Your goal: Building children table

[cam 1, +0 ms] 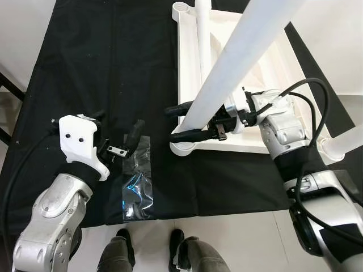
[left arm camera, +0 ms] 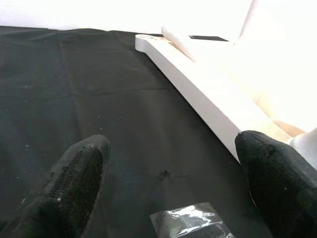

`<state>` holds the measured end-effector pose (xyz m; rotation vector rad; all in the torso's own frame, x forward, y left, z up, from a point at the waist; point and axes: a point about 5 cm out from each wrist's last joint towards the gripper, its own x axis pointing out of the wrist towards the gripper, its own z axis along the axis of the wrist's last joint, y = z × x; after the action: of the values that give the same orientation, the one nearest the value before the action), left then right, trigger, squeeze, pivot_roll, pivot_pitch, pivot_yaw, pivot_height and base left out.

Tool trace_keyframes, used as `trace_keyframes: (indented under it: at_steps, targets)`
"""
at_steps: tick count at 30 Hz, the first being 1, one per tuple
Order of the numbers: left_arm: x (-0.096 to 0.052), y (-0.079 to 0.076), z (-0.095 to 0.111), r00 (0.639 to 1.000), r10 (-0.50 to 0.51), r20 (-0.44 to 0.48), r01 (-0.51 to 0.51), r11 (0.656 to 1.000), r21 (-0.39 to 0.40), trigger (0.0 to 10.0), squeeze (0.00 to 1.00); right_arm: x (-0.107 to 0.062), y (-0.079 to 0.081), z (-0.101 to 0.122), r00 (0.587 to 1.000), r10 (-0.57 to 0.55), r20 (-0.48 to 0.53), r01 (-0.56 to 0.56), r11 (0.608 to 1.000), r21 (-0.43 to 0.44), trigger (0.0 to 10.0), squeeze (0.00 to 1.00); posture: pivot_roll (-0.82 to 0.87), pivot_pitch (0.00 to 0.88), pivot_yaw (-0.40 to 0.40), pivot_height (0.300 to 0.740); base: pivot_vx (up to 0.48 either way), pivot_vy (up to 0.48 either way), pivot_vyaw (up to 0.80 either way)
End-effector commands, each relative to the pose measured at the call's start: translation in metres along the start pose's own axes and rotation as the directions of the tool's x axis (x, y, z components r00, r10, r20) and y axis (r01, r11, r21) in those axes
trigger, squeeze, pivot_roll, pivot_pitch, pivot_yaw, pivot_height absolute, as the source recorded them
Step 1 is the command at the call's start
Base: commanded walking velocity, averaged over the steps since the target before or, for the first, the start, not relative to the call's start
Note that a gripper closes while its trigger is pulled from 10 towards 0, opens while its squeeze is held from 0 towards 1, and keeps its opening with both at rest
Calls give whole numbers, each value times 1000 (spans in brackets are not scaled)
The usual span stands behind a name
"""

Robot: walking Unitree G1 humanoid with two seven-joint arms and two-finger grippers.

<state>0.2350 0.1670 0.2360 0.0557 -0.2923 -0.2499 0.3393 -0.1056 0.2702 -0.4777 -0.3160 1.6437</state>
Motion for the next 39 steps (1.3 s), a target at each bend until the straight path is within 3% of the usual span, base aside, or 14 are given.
trace_keyframes:
  at_steps: [1,3,5,7,8,10,11,16,22,23,25,31,39]
  targets:
    - [-1,-3,-4,999,-19,-28,19,1000,0,10000,0,-17,28,-58,988,-48,-148,94,942,322,10000,0,57,379,-192,740,0,0,0]
    - [-1,-3,-5,999,-19,-29,19,1000,-1,10000,0,-19,27,-60,986,-92,-139,136,925,354,10000,0,54,378,-189,740,0,0,0]
    - [0,-3,-6,999,-22,-31,22,1000,-2,10000,0,-25,26,-65,971,-173,-163,227,880,418,10000,0,52,376,-189,740,0,0,0]
    - [0,-3,-6,999,-22,-31,22,1000,-2,10000,0,-25,26,-65,971,-173,-163,227,880,418,10000,0,52,376,-189,740,0,0,0]
    - [0,-3,-6,999,-26,-31,26,1000,-3,10000,0,-28,26,-70,955,-219,-199,289,833,472,10000,0,50,373,-187,740,0,0,0]
    - [0,-3,-6,999,-26,-31,26,1000,-3,10000,0,-28,26,-70,955,-219,-199,289,833,472,10000,0,50,373,-187,740,0,0,0]
    - [0,-3,-6,999,-27,-31,27,1000,-3,10000,0,-30,27,-73,948,-232,-220,313,810,496,10000,0,49,371,-185,740,0,0,0]
    - [0,-3,-6,999,-33,-30,33,999,-4,10000,0,-32,34,-77,945,-212,-250,313,810,495,10000,0,47,367,-178,740,0,0,0]
    - [2,-4,-6,999,-44,-29,44,999,-5,10000,0,-30,39,-74,951,-101,-292,214,896,388,10000,0,47,368,-174,740,0,0,0]
    - [2,-4,-6,999,-44,-29,44,999,-5,10000,0,-30,39,-74,951,-101,-292,214,896,388,10000,0,47,368,-174,740,0,0,0]
    - [3,-4,-5,999,-48,-26,48,999,-2,10000,0,-29,43,-69,956,-20,-293,129,925,357,10000,0,48,370,-174,740,0,0,0]
    - [3,-4,-4,998,-51,-25,51,999,1,10000,0,-32,41,-63,966,25,-259,74,927,367,10000,0,51,375,-172,740,0,0,0]
    - [4,-4,-4,998,-55,-29,55,998,9,10000,0,-42,31,-67,969,-83,-234,178,891,418,10000,0,55,378,-172,740,0,0,0]
